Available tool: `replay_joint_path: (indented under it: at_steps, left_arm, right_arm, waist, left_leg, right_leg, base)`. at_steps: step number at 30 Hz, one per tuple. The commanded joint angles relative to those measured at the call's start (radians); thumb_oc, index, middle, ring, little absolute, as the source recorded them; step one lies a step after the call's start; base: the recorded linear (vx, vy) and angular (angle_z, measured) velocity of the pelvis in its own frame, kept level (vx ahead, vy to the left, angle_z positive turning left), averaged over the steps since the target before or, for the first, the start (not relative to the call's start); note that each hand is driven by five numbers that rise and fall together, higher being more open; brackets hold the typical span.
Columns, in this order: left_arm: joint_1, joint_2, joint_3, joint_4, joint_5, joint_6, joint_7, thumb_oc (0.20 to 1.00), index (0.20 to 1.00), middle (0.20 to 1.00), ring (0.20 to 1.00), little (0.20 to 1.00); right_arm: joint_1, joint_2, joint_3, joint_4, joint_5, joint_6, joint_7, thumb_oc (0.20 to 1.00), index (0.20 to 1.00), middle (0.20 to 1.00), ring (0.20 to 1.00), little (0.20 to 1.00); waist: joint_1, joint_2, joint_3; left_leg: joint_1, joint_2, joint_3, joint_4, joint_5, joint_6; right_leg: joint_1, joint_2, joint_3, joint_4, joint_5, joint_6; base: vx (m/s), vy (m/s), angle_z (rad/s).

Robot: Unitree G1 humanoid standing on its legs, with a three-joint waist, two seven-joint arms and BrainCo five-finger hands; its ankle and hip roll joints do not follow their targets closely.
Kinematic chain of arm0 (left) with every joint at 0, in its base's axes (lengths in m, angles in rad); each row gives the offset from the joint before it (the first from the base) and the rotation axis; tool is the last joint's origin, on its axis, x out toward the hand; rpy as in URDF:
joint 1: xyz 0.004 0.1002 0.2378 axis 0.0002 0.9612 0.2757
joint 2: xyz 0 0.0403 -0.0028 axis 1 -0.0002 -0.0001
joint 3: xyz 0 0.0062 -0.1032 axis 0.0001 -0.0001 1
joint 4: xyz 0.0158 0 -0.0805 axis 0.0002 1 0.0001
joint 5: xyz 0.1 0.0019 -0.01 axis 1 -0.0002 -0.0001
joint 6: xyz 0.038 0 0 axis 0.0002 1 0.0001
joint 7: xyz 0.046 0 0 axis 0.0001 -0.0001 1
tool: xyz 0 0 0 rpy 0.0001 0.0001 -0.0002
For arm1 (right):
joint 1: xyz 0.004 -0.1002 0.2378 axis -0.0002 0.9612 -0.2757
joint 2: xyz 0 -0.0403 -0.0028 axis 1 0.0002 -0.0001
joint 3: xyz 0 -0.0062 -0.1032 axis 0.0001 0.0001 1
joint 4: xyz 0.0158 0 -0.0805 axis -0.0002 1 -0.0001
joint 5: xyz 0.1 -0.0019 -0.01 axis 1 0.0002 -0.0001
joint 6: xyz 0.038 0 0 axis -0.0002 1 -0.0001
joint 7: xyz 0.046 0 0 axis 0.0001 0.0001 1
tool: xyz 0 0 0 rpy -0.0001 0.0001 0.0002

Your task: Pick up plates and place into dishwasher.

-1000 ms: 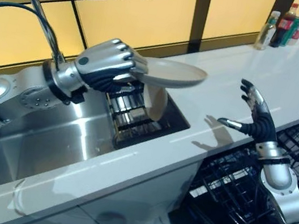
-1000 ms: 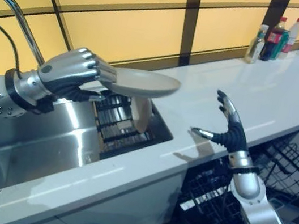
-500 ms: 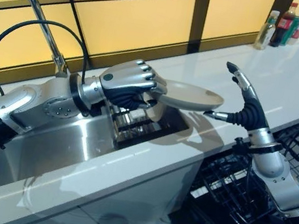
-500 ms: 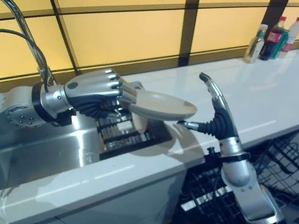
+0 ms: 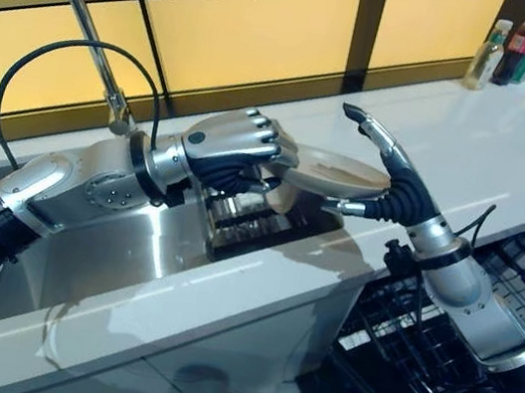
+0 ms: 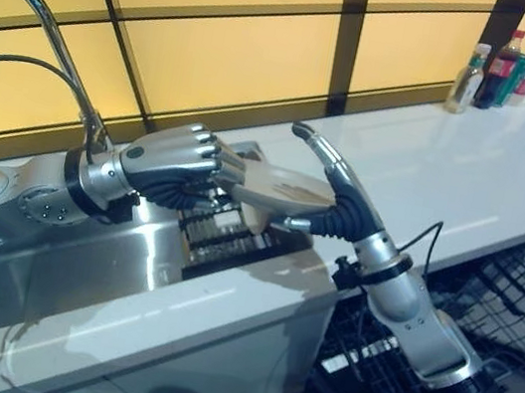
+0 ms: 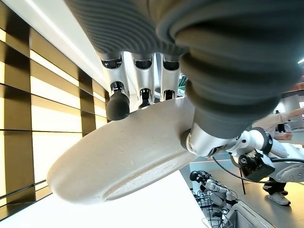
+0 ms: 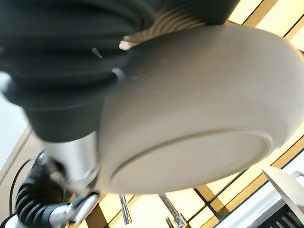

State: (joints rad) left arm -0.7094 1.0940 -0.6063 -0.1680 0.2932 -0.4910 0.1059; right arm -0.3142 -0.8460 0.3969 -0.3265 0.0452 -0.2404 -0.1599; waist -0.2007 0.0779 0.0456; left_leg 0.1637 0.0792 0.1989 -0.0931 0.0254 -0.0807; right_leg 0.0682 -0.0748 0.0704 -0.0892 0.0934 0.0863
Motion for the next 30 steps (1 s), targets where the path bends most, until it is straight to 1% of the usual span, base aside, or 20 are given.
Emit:
replay_joint_path:
  at_steps: [1,5,12,16,19,20,21,22,23,25,26,28,29,30]
  left_arm:
    - [-0.092,-0.001,0.017,0.008,-0.021,-0.012,0.042,0.2,0.2,0.2,0.2,0.2]
    - [-0.087,0.014,0.032,-0.003,-0.022,-0.016,0.035,0.2,0.2,0.2,0.2,0.2]
    - [-0.092,0.019,0.045,0.005,-0.029,-0.001,0.05,0.2,0.2,0.2,0.2,0.2]
    - [-0.041,0.015,0.095,0.002,-0.038,-0.003,0.066,0.2,0.2,0.2,0.2,0.2]
    - [0.008,-0.007,0.142,0.009,-0.086,0.024,0.082,0.2,0.2,0.2,0.2,0.2]
    - [0.05,-0.036,0.177,0.023,-0.133,0.05,0.082,0.2,0.2,0.2,0.2,0.2]
    - [0.095,-0.067,0.213,0.031,-0.179,0.073,0.078,0.404,0.404,0.404,0.404,0.404]
    - [0.149,-0.107,0.255,0.037,-0.212,0.091,0.073,1.0,1.0,1.0,1.0,1.0]
    - [0.196,-0.14,0.287,0.04,-0.229,0.091,0.069,1.0,1.0,1.0,1.0,1.0]
    - [0.307,-0.243,0.358,0.042,-0.32,0.074,0.039,1.0,1.0,1.0,1.0,1.0]
    - [0.37,-0.32,0.4,0.039,-0.386,0.068,0.01,1.0,1.0,1.0,1.0,1.0]
    - [0.432,-0.402,0.432,0.031,-0.449,0.068,-0.017,1.0,1.0,1.0,1.0,1.0]
    - [0.473,-0.463,0.448,0.021,-0.504,0.079,-0.035,1.0,1.0,1.0,1.0,1.0]
    - [0.495,-0.499,0.456,0.013,-0.521,0.093,-0.035,1.0,1.0,1.0,1.0,1.0]
  right_arm:
    - [-0.085,-0.018,0.008,-0.063,0.029,-0.026,-0.012,0.2,0.2,0.2,0.2,0.2]
    - [-0.075,-0.026,0.002,-0.059,0.034,-0.012,-0.001,0.2,0.2,0.2,0.2,0.2]
    - [-0.058,-0.027,-0.018,-0.049,0.046,0.009,0.008,0.2,0.2,0.2,0.2,0.2]
    - [-0.001,-0.032,-0.064,-0.042,0.028,0.004,-0.008,0.2,0.2,0.2,0.2,0.2]
    - [0.034,-0.028,-0.106,-0.039,-0.006,0.017,-0.026,0.2,0.2,0.2,0.2,0.2]
    - [0.055,-0.018,-0.131,-0.035,-0.022,0.02,-0.027,0.2,0.2,0.2,0.2,0.2]
    - [0.074,-0.008,-0.15,-0.035,-0.023,0.023,-0.022,0.2,0.2,0.2,0.2,0.2]
    - [0.097,0.005,-0.169,-0.036,-0.025,0.024,-0.014,0.2,0.2,0.2,0.2,0.2]
    - [0.115,0.011,-0.184,-0.037,-0.027,0.024,-0.008,0.2,0.2,0.2,0.2,0.2]
    - [0.16,0.035,-0.222,-0.038,-0.032,0.022,0.0,0.2,0.2,0.2,0.2,0.2]
    - [0.183,0.061,-0.243,-0.031,-0.038,0.02,0.005,0.2,0.2,0.2,0.2,0.2]
    - [0.205,0.083,-0.265,-0.022,-0.035,0.019,0.011,0.2,0.2,0.2,0.2,0.2]
    - [0.218,0.099,-0.285,-0.018,-0.028,0.026,0.016,0.2,0.2,0.2,0.2,0.2]
    - [0.216,0.107,-0.29,-0.016,-0.016,0.034,0.022,0.2,0.2,0.2,0.2,0.2]
  waist:
    - [0.026,-0.039,-0.019]
    - [0.027,-0.04,-0.019]
    - [0.021,-0.042,-0.023]
    - [0.018,-0.043,-0.025]
    - [0.014,-0.045,-0.023]
    - [0.014,-0.048,-0.02]
    - [0.015,-0.051,-0.019]
    - [0.016,-0.053,-0.017]
    - [0.016,-0.055,-0.016]
    - [0.017,-0.062,-0.012]
    - [0.019,-0.07,-0.007]
    - [0.021,-0.077,-0.001]
    - [0.027,-0.085,0.007]
    - [0.033,-0.09,0.017]
  left_leg:
    - [-0.05,-0.004,-0.047,0.03,-0.056,0.039]
    - [-0.05,-0.002,-0.047,0.029,-0.054,0.039]
    - [-0.046,0.0,-0.039,0.03,-0.053,0.038]
    - [-0.045,0.0,-0.035,0.032,-0.054,0.041]
    - [-0.046,-0.001,-0.033,0.036,-0.056,0.043]
    - [-0.046,-0.002,-0.033,0.039,-0.059,0.045]
    - [-0.045,-0.004,-0.033,0.043,-0.062,0.047]
    - [-0.046,-0.006,-0.034,0.05,-0.067,0.049]
    - [-0.046,-0.006,-0.033,0.057,-0.072,0.051]
    - [-0.049,-0.01,-0.03,0.08,-0.085,0.058]
    - [-0.053,-0.013,-0.029,0.096,-0.094,0.062]
    - [-0.06,-0.021,-0.035,0.119,-0.107,0.067]
    - [-0.07,-0.03,-0.058,0.147,-0.121,0.071]
    - [-0.072,-0.038,-0.089,0.176,-0.146,0.076]
  right_leg:
    - [-0.045,-0.038,0.013,0.09,-0.079,0.099]
    - [-0.042,-0.037,0.012,0.089,-0.079,0.098]
    - [-0.041,-0.034,0.018,0.089,-0.079,0.097]
    - [-0.043,-0.034,0.021,0.094,-0.079,0.098]
    - [-0.047,-0.035,0.023,0.098,-0.079,0.098]
    - [-0.047,-0.036,0.023,0.1,-0.079,0.098]
    - [-0.047,-0.037,0.024,0.102,-0.08,0.098]
    - [-0.048,-0.037,0.028,0.104,-0.081,0.098]
    - [-0.048,-0.037,0.032,0.106,-0.082,0.098]
    - [-0.051,-0.036,0.044,0.114,-0.085,0.097]
    - [-0.055,-0.035,0.053,0.12,-0.086,0.095]
    - [-0.059,-0.033,0.065,0.126,-0.085,0.092]
    - [-0.063,-0.035,0.081,0.133,-0.082,0.091]
    - [-0.062,-0.037,0.102,0.141,-0.087,0.09]
  base:
    - [0.0,0.0,0.0]
    - [0.0,0.0,0.0]
    - [0.0,0.0,0.0]
    - [-0.04,0.034,0.0]
    - [-0.05,0.05,-0.01]
    - [-0.04,0.068,0.0]
    - [-0.04,0.072,0.0]
    - [-0.03,0.059,-0.01]
    - [-0.04,0.06,-0.03]
    - [-0.06,0.068,-0.04]
    - [-0.07,0.071,-0.06]
    - [-0.09,0.075,-0.1]
    - [-0.11,0.092,-0.14]
    - [-0.13,0.088,-0.22]
